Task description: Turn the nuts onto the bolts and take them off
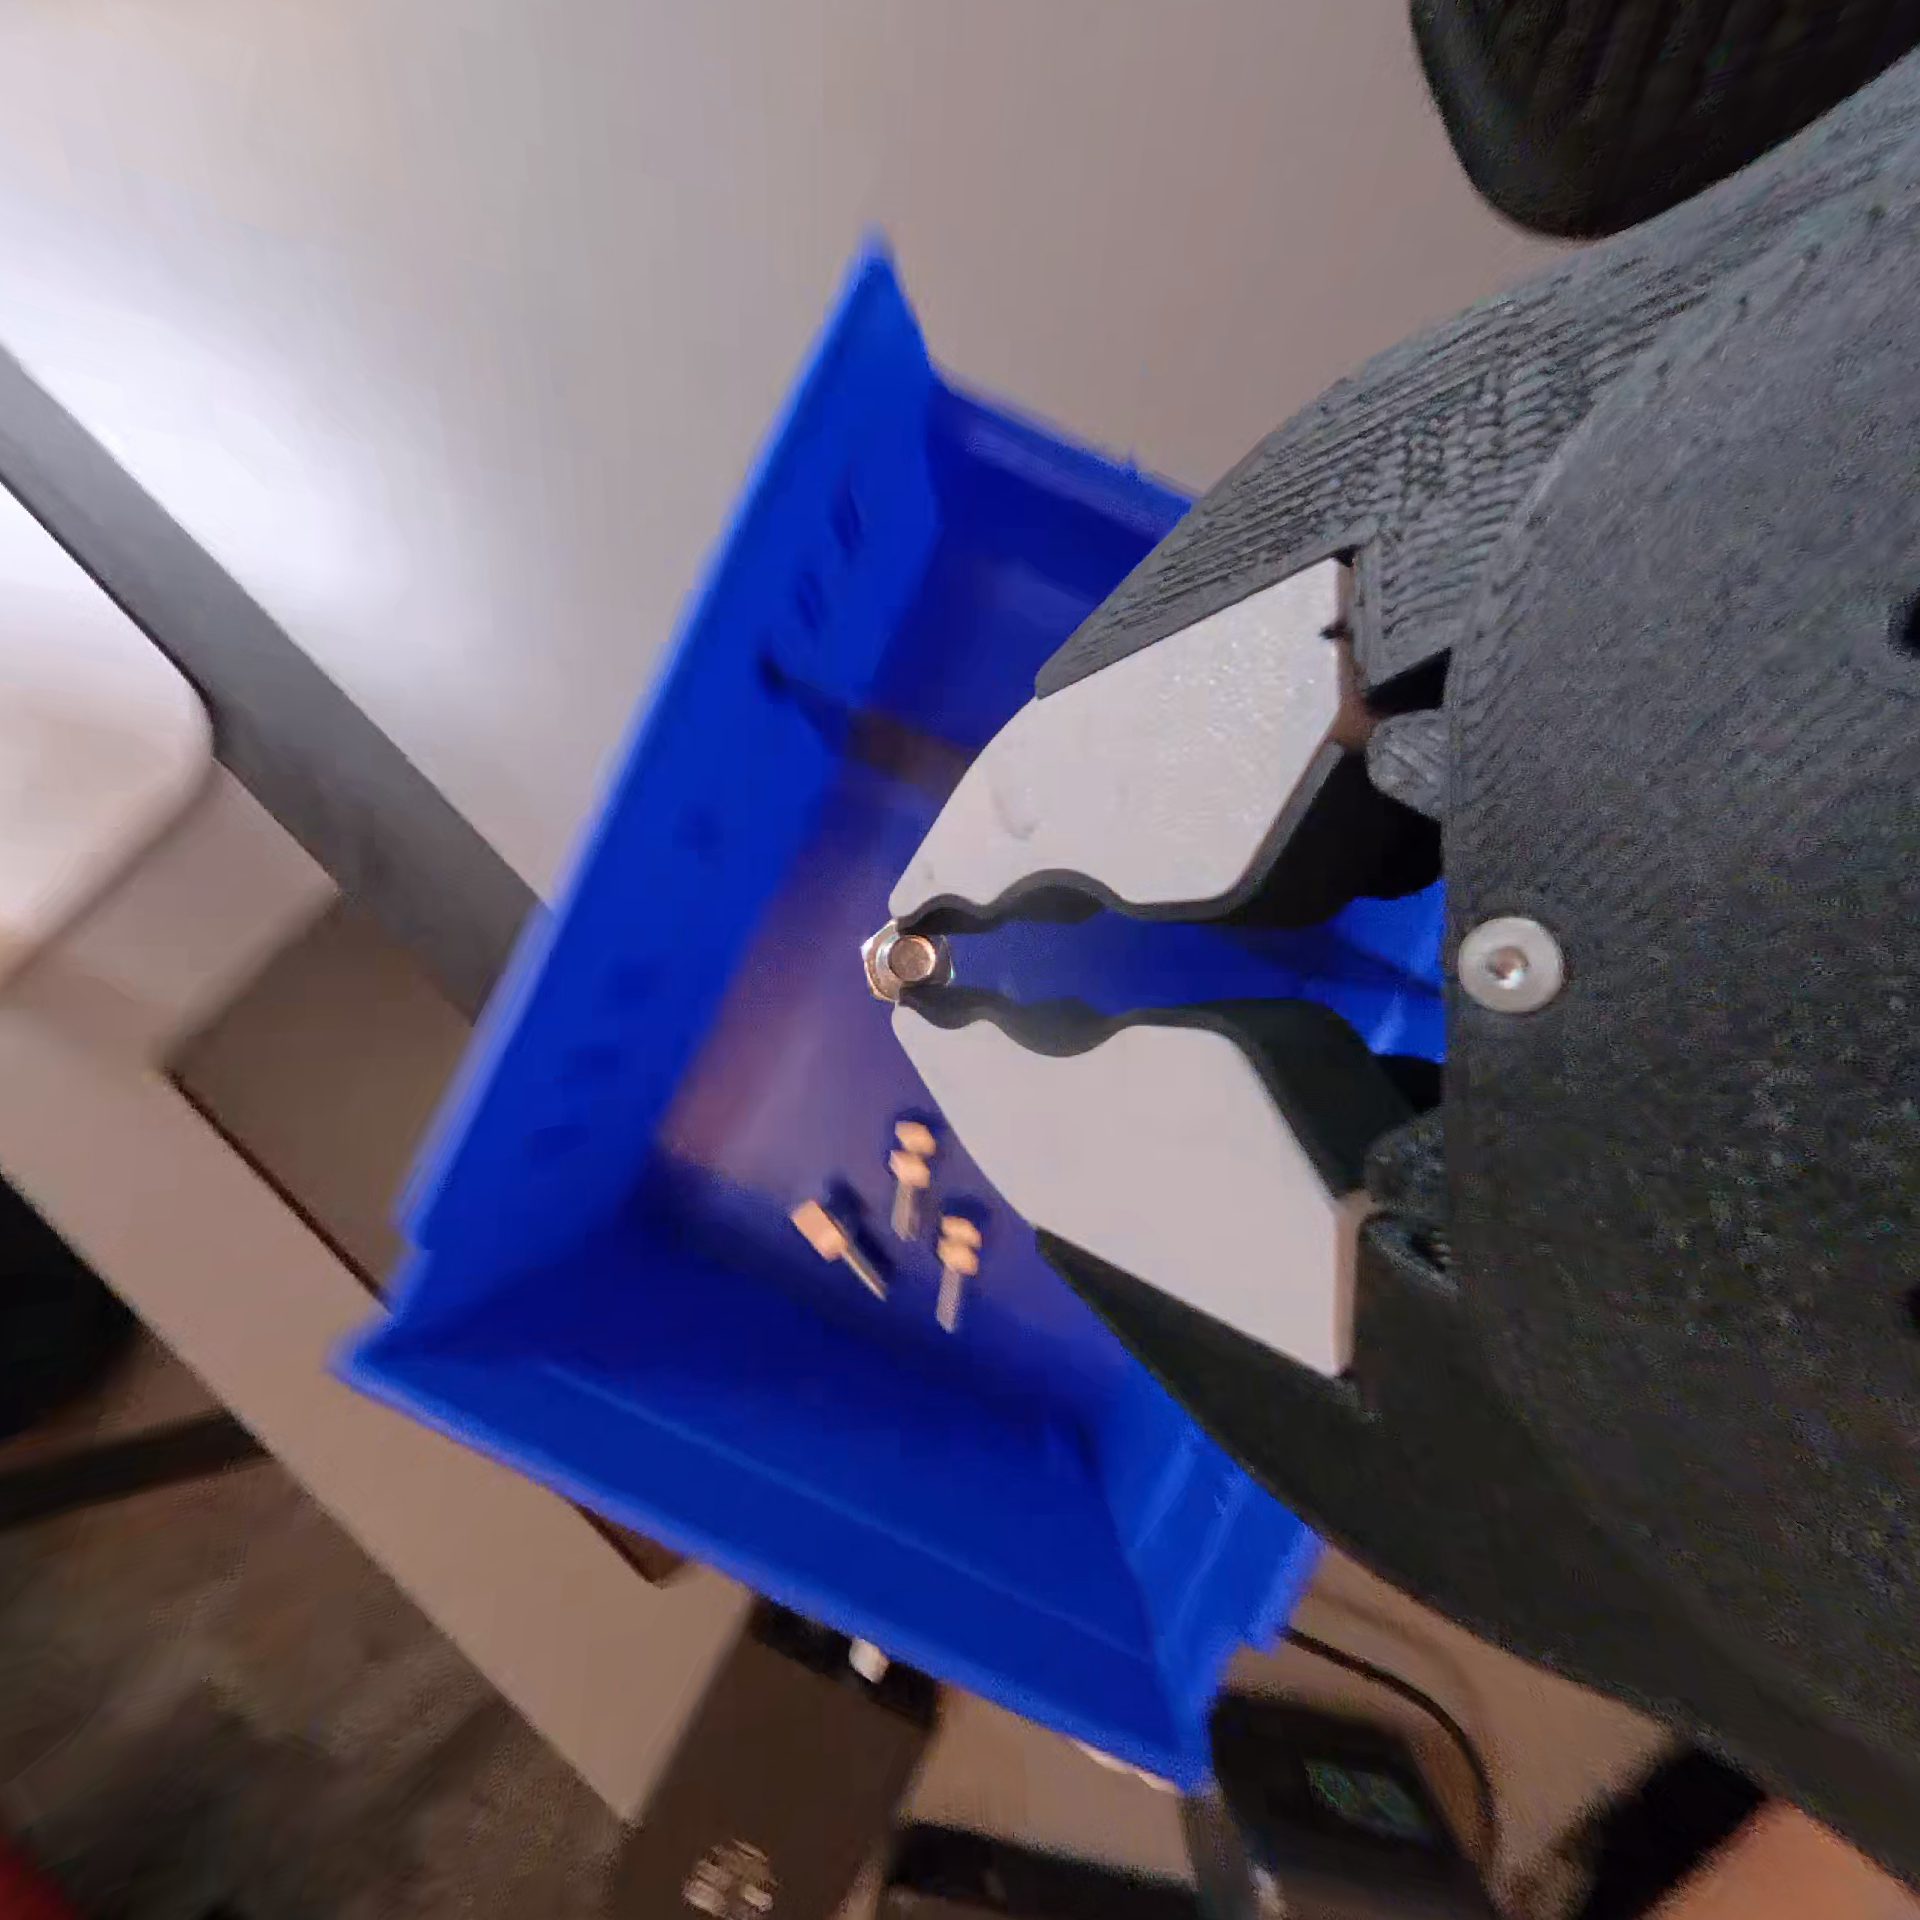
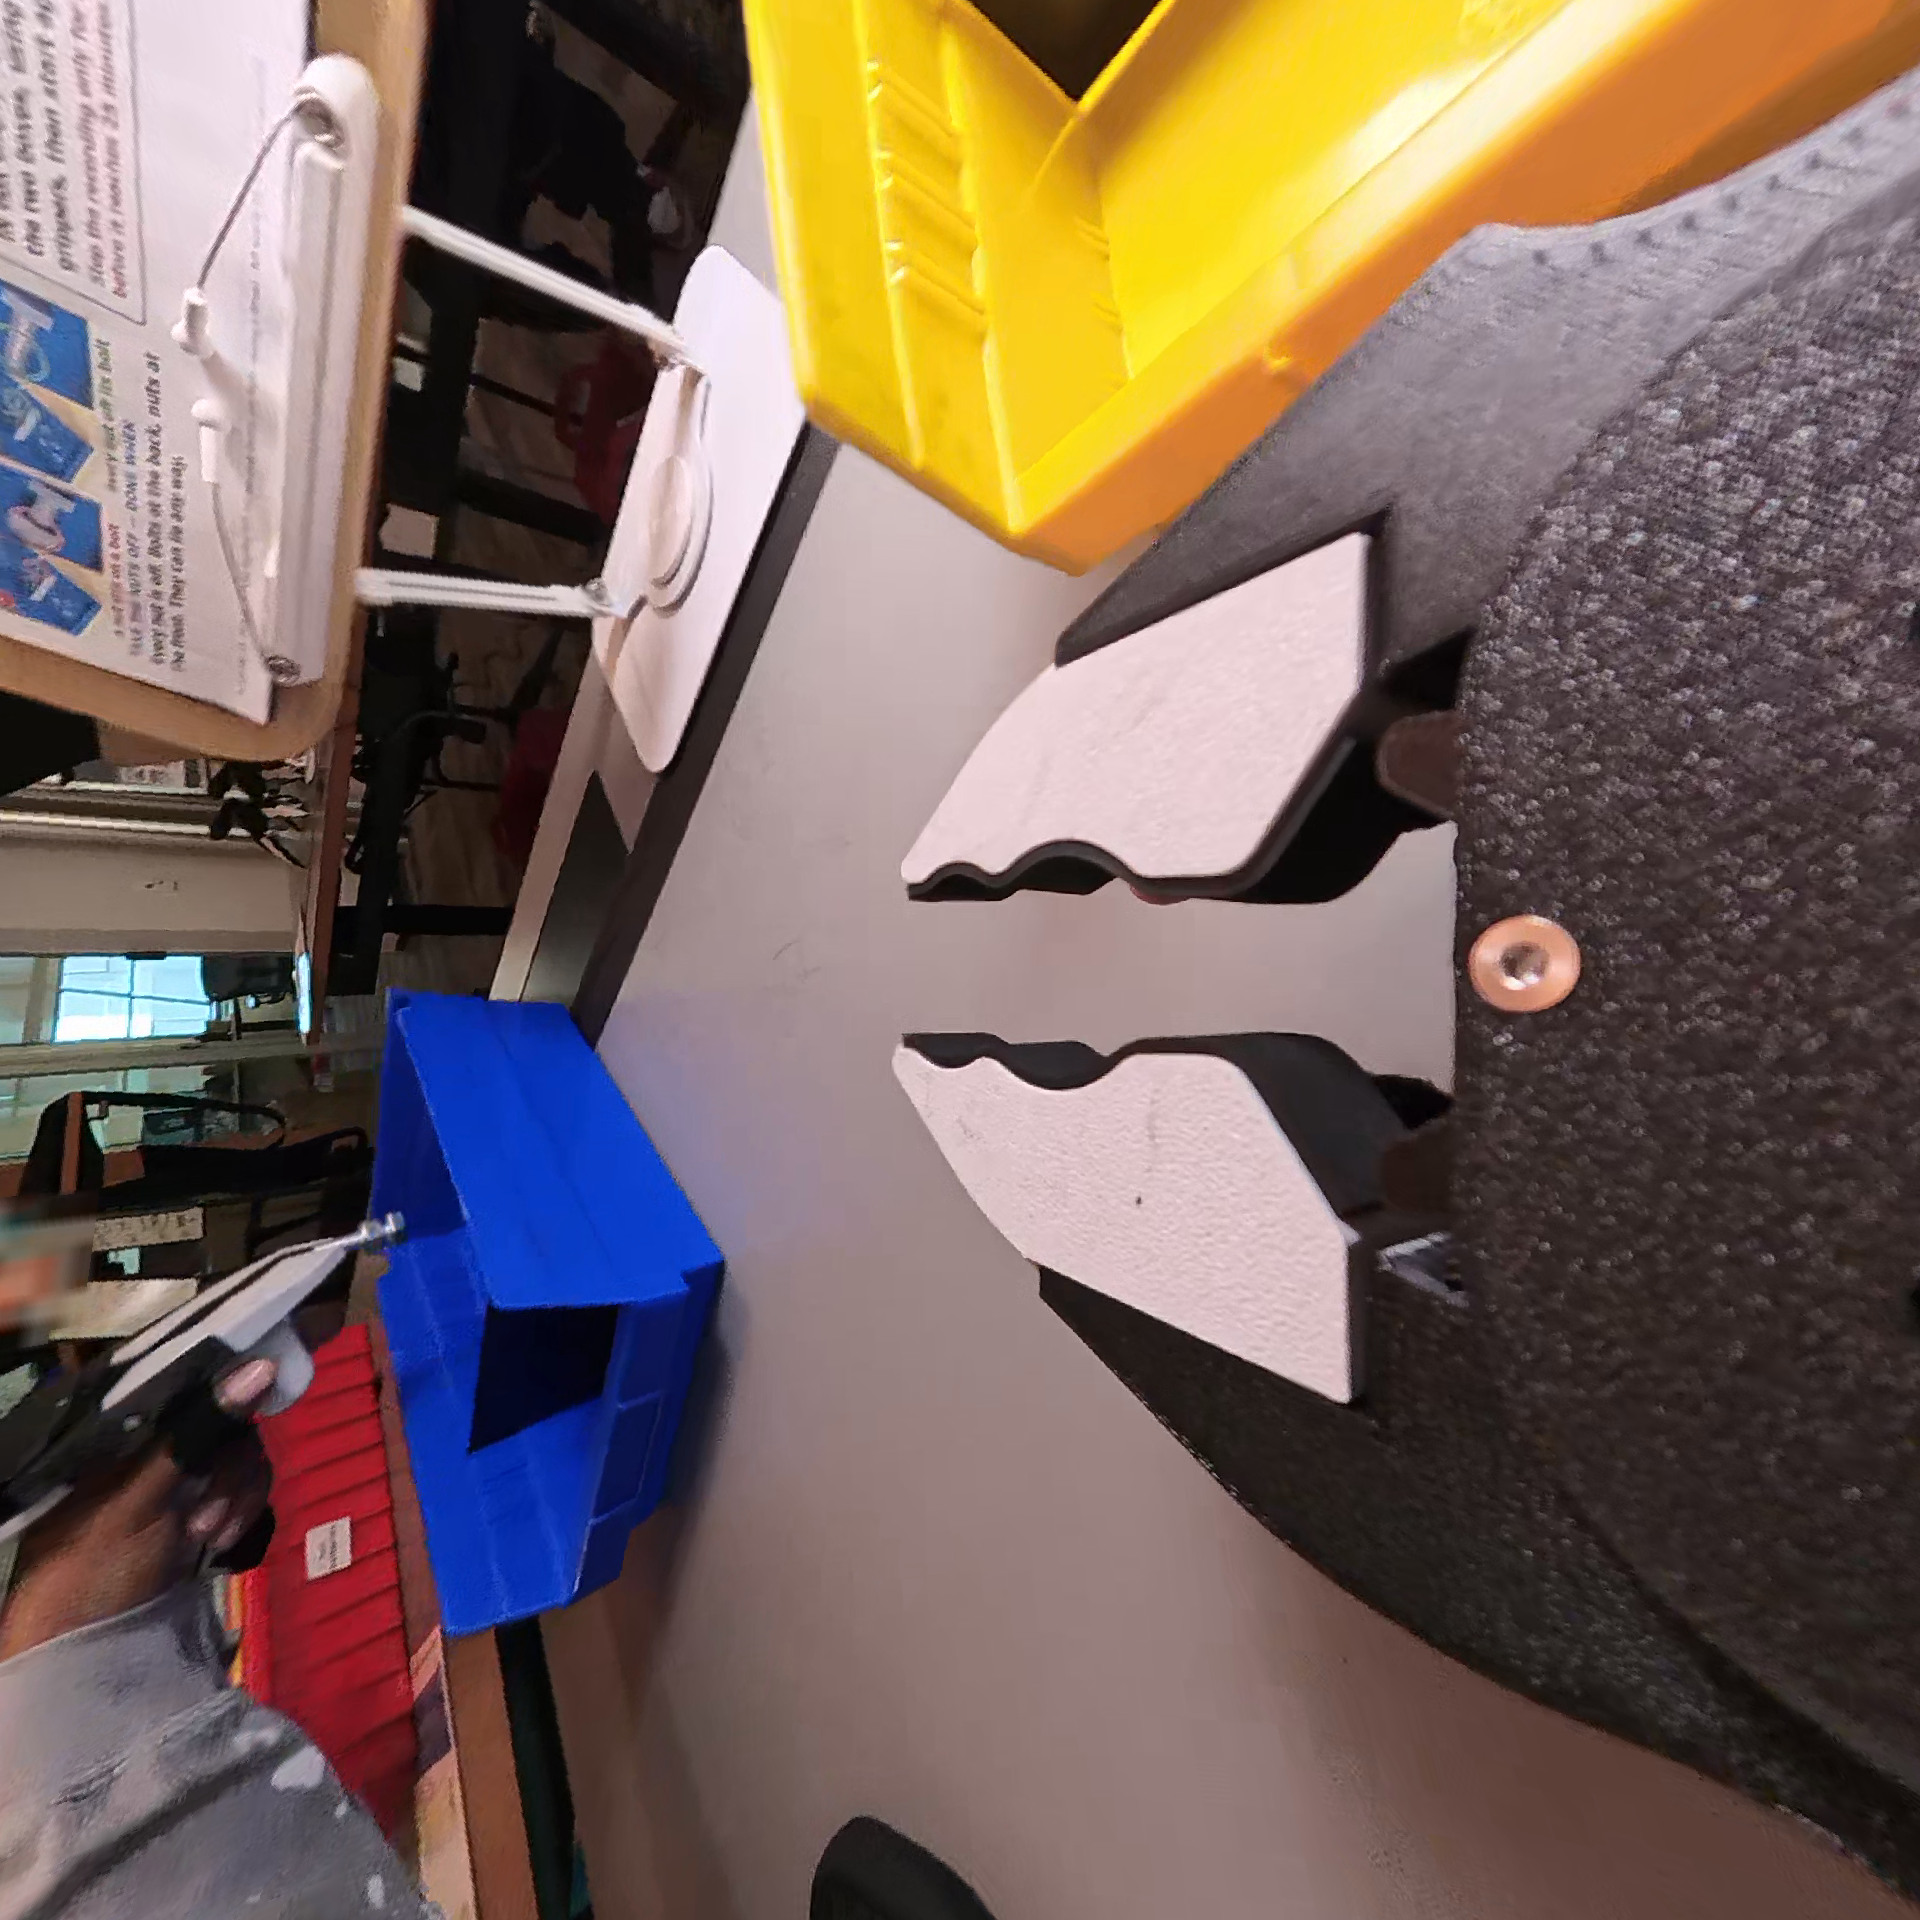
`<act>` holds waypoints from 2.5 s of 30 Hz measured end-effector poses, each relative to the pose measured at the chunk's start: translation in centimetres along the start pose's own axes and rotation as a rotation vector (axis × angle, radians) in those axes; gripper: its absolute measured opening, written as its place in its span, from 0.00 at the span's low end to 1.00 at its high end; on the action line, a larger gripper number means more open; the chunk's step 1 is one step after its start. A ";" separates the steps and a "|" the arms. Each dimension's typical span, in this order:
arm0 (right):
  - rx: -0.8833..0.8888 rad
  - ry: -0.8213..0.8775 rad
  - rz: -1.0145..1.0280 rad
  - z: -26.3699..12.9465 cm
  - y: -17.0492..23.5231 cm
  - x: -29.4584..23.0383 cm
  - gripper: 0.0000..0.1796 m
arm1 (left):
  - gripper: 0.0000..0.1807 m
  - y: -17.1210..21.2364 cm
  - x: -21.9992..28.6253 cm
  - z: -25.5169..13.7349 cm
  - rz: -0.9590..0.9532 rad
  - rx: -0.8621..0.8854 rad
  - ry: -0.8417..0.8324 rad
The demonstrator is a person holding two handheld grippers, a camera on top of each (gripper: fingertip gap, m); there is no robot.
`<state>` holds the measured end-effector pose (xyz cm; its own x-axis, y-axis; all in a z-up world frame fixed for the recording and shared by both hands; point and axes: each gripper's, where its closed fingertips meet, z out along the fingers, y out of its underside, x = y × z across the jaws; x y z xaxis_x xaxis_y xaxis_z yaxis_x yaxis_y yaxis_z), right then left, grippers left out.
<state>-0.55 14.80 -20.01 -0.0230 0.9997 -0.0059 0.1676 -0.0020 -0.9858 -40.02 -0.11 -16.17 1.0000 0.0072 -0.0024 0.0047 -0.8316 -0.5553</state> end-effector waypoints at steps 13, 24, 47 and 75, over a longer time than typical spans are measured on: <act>0.001 -0.358 -0.209 4.8 -4.8 -11.5 0.20 | 0.06 -3.7 31.1 -1.3 0.411 0.298 0.541; -0.035 -0.407 -0.277 3.2 -2.4 -13.3 0.08 | 0.06 -0.7 37.1 2.3 0.477 0.171 0.636; 0.288 -0.598 0.169 0.1 -7.6 -11.4 0.05 | 0.13 -3.8 40.3 0.9 0.218 0.735 0.839; 0.271 -0.349 0.092 0.1 -8.9 -7.4 0.08 | 0.10 -5.7 37.5 -1.3 0.114 1.118 0.568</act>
<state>-1.94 7.44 -11.20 -0.3592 0.9273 -0.1056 -0.0783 -0.1427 -0.9867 -2.50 4.25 -12.02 0.8573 -0.5037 0.1066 0.1883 0.1141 -0.9755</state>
